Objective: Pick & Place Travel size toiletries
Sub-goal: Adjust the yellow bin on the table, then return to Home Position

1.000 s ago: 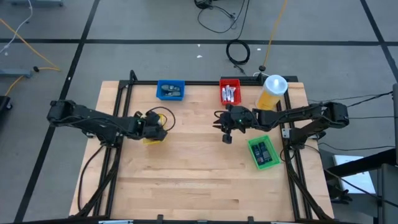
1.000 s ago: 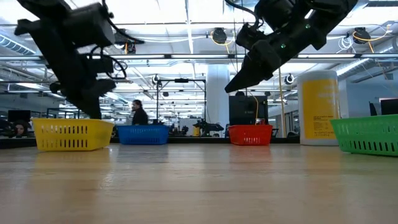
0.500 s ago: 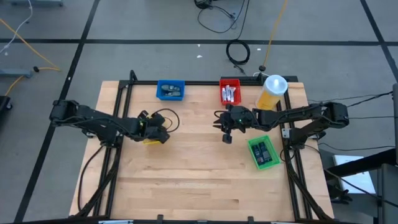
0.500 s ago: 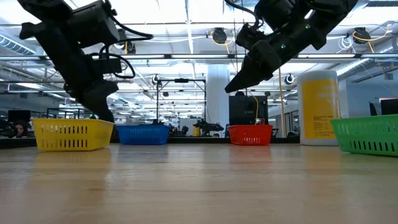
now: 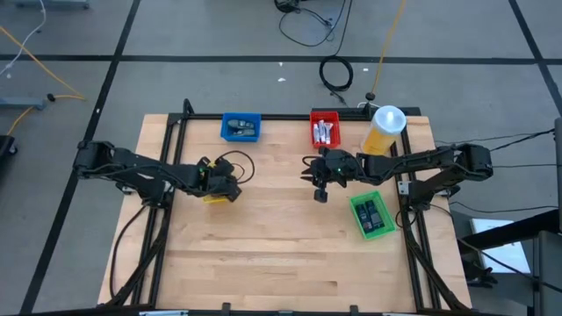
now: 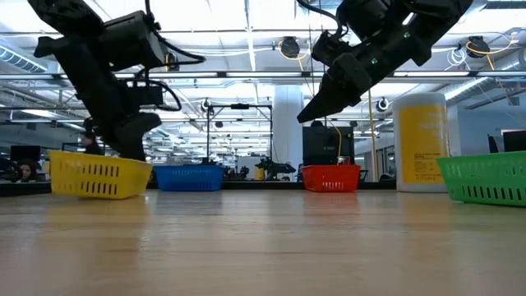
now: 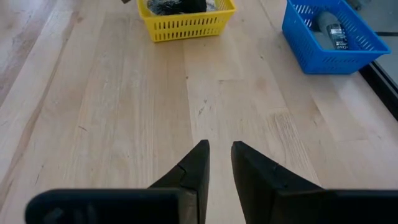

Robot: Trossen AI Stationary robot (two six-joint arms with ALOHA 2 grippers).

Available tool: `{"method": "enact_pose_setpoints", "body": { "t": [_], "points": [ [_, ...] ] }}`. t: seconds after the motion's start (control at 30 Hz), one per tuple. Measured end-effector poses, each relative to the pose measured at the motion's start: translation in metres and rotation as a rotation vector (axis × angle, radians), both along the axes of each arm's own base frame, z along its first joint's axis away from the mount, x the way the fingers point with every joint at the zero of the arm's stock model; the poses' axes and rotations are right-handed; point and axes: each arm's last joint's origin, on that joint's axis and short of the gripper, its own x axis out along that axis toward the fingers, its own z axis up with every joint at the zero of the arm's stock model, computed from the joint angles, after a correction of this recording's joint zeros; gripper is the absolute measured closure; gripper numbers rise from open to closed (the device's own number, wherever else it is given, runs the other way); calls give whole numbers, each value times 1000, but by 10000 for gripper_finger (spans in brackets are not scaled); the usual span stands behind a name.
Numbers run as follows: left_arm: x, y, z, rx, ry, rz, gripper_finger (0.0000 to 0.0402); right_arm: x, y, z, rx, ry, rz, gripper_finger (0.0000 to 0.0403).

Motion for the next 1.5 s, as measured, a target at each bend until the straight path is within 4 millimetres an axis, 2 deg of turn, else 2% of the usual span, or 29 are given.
{"method": "enact_pose_setpoints", "body": {
  "t": [0.33, 0.53, 0.67, 0.8, 1.1, 1.27, 1.5],
  "points": [
    [5, -8, 6, -12, -48, -108, 396, 0, 0, 0, 0, 0, 0, 344],
    [-7, -10, 19, 26, -76, -69, 395, 0, -1, 1, -7, -2, -16, 344],
    [-16, -16, 32, 77, -124, -74, 400, -8, -1, 12, -23, -28, -53, 344],
    [-23, -25, 45, 128, -200, -107, 393, -31, 2, 21, -15, -108, -60, 344],
    [-26, -34, 50, 161, -228, -156, 397, -119, 8, 25, 52, -355, -129, 344],
    [-25, -33, 50, 170, -230, -147, 386, -155, 13, 5, 106, -466, -153, 344],
    [-25, -33, 50, 168, -233, -142, 399, -170, 18, -35, 149, -508, -75, 344]
  ]
}}
